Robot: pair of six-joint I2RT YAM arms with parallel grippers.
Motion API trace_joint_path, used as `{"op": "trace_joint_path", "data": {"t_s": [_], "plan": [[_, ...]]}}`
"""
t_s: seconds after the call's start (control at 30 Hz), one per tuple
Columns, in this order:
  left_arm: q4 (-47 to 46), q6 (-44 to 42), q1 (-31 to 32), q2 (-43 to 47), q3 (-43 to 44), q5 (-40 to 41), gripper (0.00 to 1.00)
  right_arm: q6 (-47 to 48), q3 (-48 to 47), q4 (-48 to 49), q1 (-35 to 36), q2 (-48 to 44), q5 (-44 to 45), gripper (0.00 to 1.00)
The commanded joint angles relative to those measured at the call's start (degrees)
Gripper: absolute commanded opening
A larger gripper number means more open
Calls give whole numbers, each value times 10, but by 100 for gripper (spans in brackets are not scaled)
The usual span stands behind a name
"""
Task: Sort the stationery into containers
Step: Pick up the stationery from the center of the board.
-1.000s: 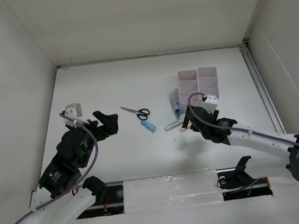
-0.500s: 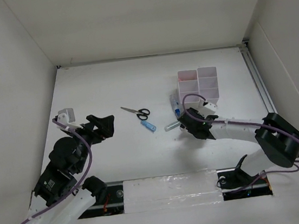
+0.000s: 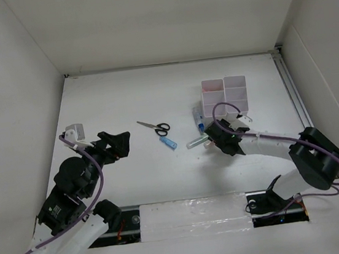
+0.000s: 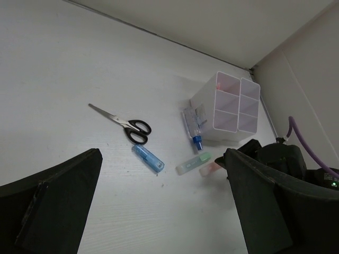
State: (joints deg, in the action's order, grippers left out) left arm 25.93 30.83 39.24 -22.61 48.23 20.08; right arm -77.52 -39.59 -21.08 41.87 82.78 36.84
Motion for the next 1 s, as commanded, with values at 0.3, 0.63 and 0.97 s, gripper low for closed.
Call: {"op": "trace_joint_path", "data": {"t_s": [0.3,0.63,0.97], "plan": [[-22,-4,-2,18,-4,2,100,-109,-102,-135,-15,98,-23,75],[-22,-4,-2,18,-4,2,100,-133,-137,-170,-42,176,-106,54],[-22,-4,-2,28,-4,8,100,-131,-77,-97,-36,219,-164,53]]}}
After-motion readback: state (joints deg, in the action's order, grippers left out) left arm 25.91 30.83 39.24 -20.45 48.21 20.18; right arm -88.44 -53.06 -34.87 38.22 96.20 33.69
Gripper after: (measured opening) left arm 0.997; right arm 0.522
